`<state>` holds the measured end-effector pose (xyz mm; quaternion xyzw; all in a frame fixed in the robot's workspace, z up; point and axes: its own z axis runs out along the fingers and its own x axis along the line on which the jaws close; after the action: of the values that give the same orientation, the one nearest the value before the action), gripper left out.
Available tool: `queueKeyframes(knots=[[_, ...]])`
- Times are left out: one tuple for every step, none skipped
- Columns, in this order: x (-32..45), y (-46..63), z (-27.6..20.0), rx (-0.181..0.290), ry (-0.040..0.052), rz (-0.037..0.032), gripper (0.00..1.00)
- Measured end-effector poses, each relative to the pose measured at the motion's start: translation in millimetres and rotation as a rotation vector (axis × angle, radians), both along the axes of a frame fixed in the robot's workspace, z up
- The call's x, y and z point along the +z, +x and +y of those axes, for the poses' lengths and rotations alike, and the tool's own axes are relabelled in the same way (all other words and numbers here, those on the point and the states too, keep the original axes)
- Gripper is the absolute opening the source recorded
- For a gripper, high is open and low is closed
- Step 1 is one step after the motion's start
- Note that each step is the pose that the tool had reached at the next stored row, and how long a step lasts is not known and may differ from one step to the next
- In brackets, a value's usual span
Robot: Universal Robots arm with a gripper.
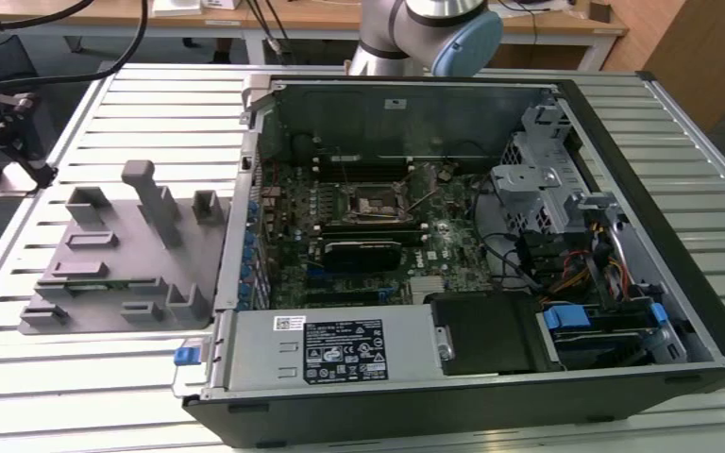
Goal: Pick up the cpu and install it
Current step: 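Pick up the cpu and move it towards the insertion slot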
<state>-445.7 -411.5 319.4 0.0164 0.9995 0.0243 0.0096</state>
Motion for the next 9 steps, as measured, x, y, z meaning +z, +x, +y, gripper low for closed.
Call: queueKeyframes(knots=[[0.8,-0.1,0.0,0.0,0.0,-0.0001,0.54],[1.6,-0.1,0.1,0.0,0.0001,-0.0004,0.54],[2.3,-0.2,0.1,0.0,0.0001,-0.0007,0.54],[3.1,-0.3,0.1,0.0,0.0,-0.0007,0.54],[3.8,-0.3,0.1,0.0,0.0,-0.0009,0.54],[4.5,-0.4,0.2,0.0,0.0,-0.0012,0.54],[5.4,-0.4,0.2,0.0,0.0,-0.0014,0.54],[6.1,-0.5,0.2,0.0,0.0,-0.0015,0.54],[7.0,-0.6,0.3,0.0,0.0,-0.0018,0.54]])
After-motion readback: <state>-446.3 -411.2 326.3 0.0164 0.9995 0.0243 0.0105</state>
